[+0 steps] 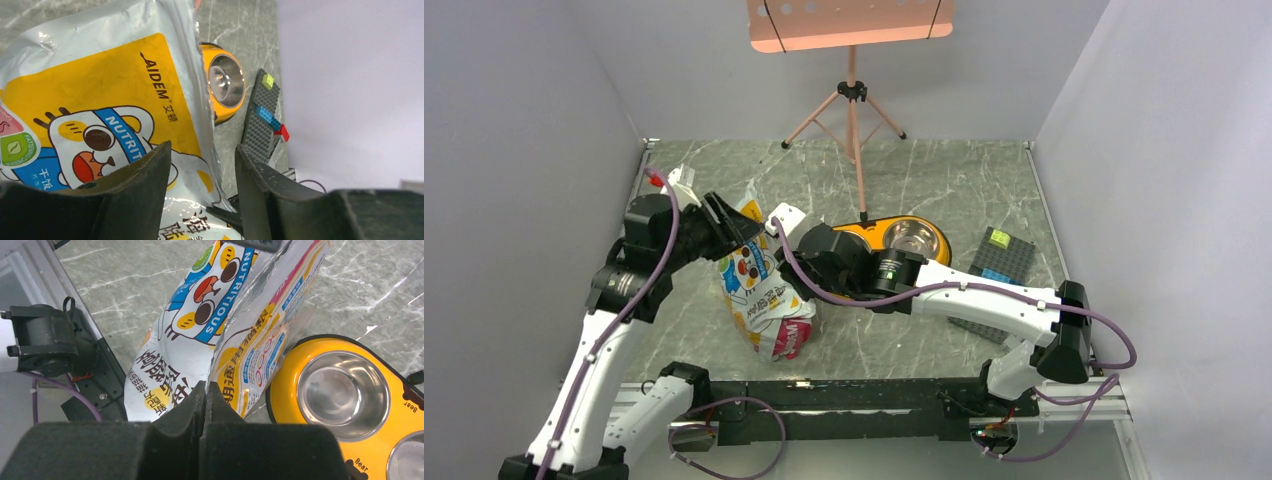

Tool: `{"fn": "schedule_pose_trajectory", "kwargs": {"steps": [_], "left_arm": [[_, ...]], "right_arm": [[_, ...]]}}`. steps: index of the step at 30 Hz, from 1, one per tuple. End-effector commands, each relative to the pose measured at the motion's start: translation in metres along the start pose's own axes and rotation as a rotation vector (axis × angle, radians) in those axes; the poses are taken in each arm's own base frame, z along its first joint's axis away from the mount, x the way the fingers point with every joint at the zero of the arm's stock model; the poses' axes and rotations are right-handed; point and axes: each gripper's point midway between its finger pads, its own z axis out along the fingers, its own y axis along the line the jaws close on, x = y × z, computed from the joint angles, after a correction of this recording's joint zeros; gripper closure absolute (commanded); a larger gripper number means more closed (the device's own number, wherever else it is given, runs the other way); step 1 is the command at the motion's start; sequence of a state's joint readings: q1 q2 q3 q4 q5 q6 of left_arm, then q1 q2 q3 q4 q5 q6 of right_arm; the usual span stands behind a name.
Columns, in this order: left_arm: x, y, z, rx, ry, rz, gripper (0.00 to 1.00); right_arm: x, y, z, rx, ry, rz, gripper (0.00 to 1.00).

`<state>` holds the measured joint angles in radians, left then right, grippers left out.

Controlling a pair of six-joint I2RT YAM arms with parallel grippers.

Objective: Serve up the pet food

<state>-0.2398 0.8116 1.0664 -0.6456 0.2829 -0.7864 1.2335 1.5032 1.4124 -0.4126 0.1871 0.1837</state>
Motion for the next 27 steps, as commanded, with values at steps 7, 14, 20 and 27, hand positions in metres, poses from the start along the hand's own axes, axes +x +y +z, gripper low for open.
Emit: {"fn": "schedule_pose_trajectory", "kwargs": {"steps": [7,14,20,27], "left_arm": [[0.008,-0.007,0.009,0.008,0.063,0.06,0.64],[0.01,-0.009,0.005,0.005,0.066,0.065,0.51],[-0.003,-0.013,-0.014,-0.009,-0.008,0.078,0.48],[0.001,-0.011,-0.006,-0.005,0.013,0.06,0.64]], "right_arm": [[-0.071,0.02,-0.043,-0.112,-0.229,0.062,1.0],[-0.071,0.018,-0.042,-0.104,-0.229,0.061,1.0],[-0.07,0.018,-0.041,-0.101,-0.223,0.061,1.0],[-0.069,0.02,-0.037,-0.109,-0.217,0.062,1.0]]}}
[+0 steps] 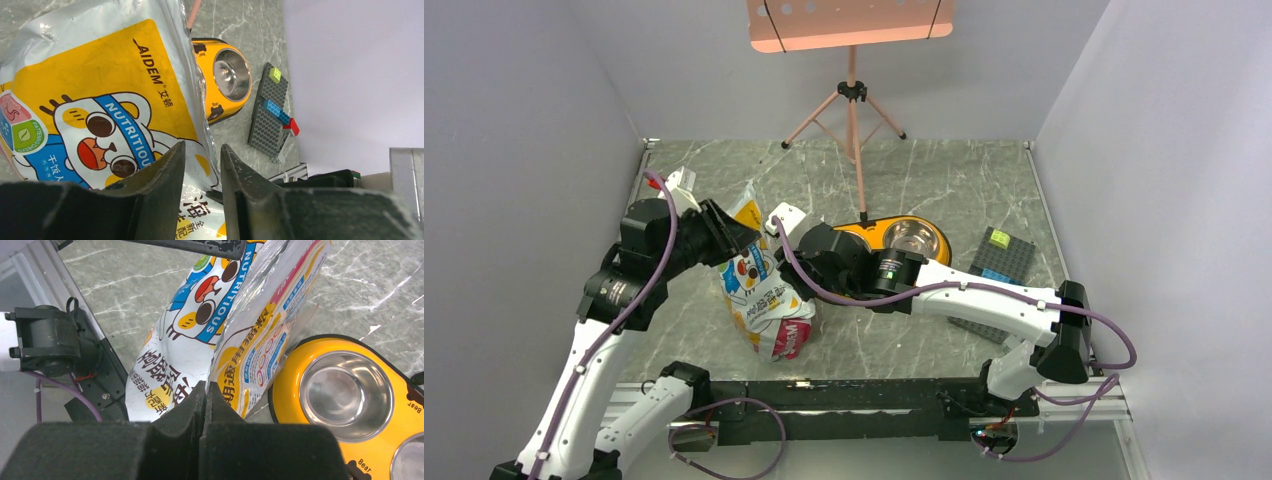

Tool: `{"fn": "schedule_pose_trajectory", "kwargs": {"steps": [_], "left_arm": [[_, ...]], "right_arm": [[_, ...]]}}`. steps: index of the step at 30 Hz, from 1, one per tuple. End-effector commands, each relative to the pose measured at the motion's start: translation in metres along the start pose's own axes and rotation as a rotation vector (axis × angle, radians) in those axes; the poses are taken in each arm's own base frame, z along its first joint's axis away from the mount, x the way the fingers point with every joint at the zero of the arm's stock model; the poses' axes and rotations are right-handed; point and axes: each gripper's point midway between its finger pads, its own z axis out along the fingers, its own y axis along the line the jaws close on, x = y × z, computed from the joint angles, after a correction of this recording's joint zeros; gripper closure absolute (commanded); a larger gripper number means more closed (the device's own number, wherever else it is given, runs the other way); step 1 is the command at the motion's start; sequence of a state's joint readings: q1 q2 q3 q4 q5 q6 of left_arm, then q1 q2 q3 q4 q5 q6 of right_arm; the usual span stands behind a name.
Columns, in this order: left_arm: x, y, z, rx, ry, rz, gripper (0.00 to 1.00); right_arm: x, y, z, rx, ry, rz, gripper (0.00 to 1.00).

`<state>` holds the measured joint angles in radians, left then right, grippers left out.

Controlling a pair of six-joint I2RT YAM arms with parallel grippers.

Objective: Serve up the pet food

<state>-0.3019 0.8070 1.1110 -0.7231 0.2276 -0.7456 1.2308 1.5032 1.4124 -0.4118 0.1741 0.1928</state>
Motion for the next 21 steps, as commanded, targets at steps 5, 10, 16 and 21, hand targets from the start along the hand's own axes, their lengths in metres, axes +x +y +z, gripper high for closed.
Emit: {"fn": "schedule_pose_trajectory", "kwargs": {"steps": [5,10,16,21], "left_arm": [[-0.008,-0.007,0.009,0.019,-0.006,0.006,0.63],[-0.003,-0.004,0.015,0.021,0.01,-0.008,0.68],[0.006,0.003,0.019,-0.014,0.046,-0.017,0.77],[0.011,0.002,0.022,-0.009,0.06,-0.029,0.76]], "right_arm": [[-0.067,0.021,-0.035,-0.105,-0.207,0.047,1.0],[-0.067,0.021,-0.035,-0.106,-0.204,0.045,1.0],[-0.067,0.021,-0.034,-0.104,-0.202,0.044,1.0],[-0.067,0.022,-0.032,-0.108,-0.197,0.042,1.0]]}}
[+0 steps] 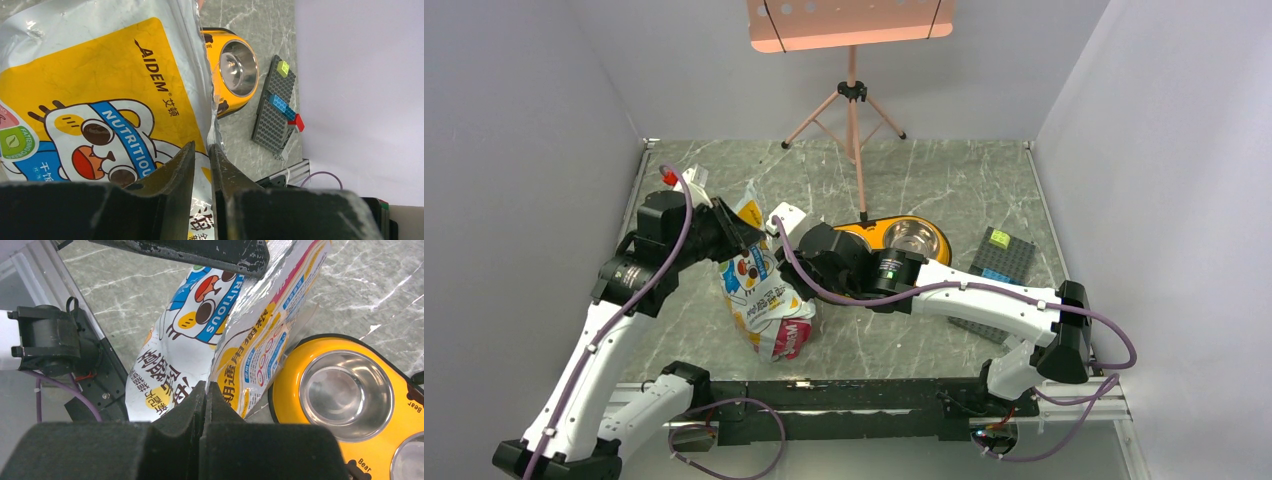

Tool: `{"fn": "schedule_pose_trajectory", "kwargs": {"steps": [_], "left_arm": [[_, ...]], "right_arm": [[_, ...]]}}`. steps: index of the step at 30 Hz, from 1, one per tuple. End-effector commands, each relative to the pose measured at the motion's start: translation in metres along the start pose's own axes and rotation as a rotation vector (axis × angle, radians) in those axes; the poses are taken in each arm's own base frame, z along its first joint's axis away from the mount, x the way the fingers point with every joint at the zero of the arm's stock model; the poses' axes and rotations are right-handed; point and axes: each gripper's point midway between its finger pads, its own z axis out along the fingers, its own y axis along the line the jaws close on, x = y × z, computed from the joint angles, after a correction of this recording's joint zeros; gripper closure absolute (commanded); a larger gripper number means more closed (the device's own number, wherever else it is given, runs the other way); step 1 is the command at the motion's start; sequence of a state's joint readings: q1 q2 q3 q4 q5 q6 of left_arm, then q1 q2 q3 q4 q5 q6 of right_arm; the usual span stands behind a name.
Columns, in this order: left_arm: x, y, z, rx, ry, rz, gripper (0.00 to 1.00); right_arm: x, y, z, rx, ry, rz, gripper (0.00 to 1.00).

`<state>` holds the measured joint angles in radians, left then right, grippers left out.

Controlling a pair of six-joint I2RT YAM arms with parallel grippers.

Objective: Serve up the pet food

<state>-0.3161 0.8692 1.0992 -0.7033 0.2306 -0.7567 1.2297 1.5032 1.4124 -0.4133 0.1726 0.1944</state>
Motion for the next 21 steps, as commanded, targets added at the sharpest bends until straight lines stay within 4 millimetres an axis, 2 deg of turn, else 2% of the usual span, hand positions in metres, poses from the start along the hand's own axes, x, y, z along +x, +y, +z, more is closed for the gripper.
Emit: {"fn": "schedule_pose_trajectory", "kwargs": {"steps": [1,6,12,17,21], "left_arm": [[0.004,-0.004,0.004,0.014,0.012,-0.009,0.76],[0.011,0.001,0.008,-0.029,0.055,-0.021,0.76],[0.007,-0.003,0.004,-0.01,0.024,-0.006,0.72],[0.02,0.009,0.01,-0.079,0.104,-0.03,0.8],[0.022,0.02,0.012,-0.148,0.115,-0.051,0.83]], "right_arm": [[-0.068,0.023,-0.031,-0.106,-0.198,0.04,1.0],[-0.069,0.024,-0.03,-0.109,-0.197,0.039,1.0],[-0.07,0.025,-0.029,-0.11,-0.198,0.043,1.0],[-0.071,0.025,-0.026,-0.104,-0.196,0.043,1.0],[-0.073,0.023,-0.023,-0.069,-0.2,0.043,1.0]]}}
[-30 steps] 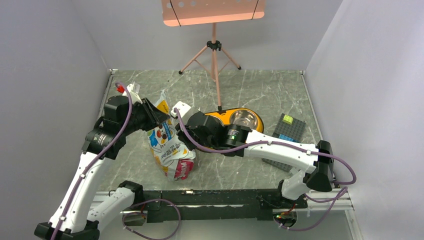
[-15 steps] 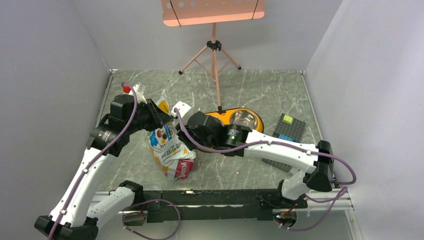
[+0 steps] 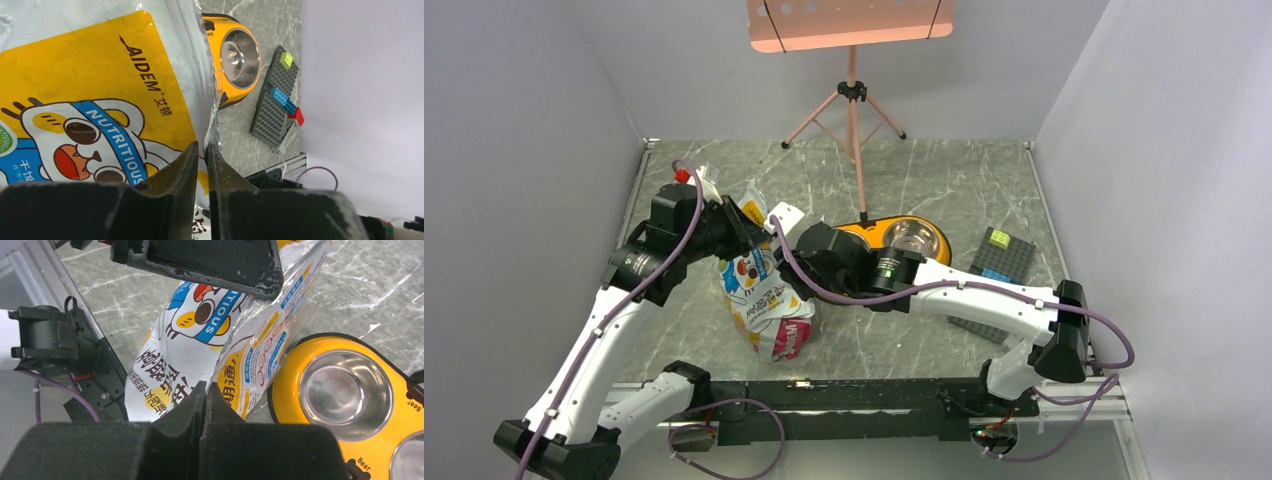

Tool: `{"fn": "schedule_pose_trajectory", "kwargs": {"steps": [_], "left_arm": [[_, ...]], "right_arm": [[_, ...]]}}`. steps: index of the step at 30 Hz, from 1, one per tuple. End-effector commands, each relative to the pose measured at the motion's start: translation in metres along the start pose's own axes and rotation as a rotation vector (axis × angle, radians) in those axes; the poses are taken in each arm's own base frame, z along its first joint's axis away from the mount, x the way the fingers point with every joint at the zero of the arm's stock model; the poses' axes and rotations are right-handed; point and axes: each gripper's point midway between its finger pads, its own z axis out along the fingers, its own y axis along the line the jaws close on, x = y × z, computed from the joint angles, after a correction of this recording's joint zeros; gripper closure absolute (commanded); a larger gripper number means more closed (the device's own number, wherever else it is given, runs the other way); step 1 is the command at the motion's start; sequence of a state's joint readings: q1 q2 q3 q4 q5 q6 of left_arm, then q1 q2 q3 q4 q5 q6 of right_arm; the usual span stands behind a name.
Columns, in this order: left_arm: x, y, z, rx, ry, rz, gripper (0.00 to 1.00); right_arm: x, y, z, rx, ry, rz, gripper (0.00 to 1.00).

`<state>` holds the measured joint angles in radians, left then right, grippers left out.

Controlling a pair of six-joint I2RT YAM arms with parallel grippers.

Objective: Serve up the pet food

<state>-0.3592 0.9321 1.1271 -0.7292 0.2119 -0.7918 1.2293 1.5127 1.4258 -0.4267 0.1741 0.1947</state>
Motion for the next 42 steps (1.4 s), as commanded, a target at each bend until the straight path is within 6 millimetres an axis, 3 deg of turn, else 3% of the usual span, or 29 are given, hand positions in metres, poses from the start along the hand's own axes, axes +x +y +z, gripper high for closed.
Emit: {"fn": "schedule_pose_trajectory", "kwargs": {"steps": [1,9,16,17,19,21,23,28,34,42], "left_arm": [[0.011,0.023,0.002,-0.126,0.051,-0.03,0.82],[0.017,0.039,0.01,-0.294,0.132,-0.095,0.8],[-0.003,0.036,0.004,-0.314,0.071,-0.005,1.0],[-0.004,0.035,0.004,-0.294,0.052,0.004,1.0],[-0.008,0.029,0.002,-0.235,0.0,0.012,1.0],[-0.009,0.026,-0.004,-0.19,-0.051,-0.002,1.0],[-0.005,0.028,-0.006,-0.18,-0.058,-0.016,1.0],[-0.002,0.023,-0.007,-0.147,-0.045,-0.019,1.0],[-0.014,0.01,-0.02,-0.088,-0.127,-0.034,1.0],[-0.008,0.017,-0.029,-0.126,-0.122,-0.094,1.0]], "right_arm": [[-0.073,0.021,-0.025,-0.053,-0.211,0.042,1.0],[-0.08,0.029,-0.02,0.054,-0.249,-0.034,1.0],[-0.083,0.028,-0.027,0.051,-0.258,0.013,1.0],[-0.085,0.025,-0.03,0.057,-0.263,0.031,0.93],[-0.093,0.014,-0.037,0.078,-0.275,0.095,0.68],[-0.101,0.0,-0.042,0.087,-0.269,0.188,0.58],[-0.11,-0.016,-0.046,0.111,-0.264,0.276,0.55],[-0.118,-0.035,-0.03,0.108,-0.221,0.389,0.59],[-0.122,-0.019,-0.007,0.033,-0.188,0.374,0.69],[-0.112,-0.012,0.016,0.023,-0.119,0.383,0.85]]}}
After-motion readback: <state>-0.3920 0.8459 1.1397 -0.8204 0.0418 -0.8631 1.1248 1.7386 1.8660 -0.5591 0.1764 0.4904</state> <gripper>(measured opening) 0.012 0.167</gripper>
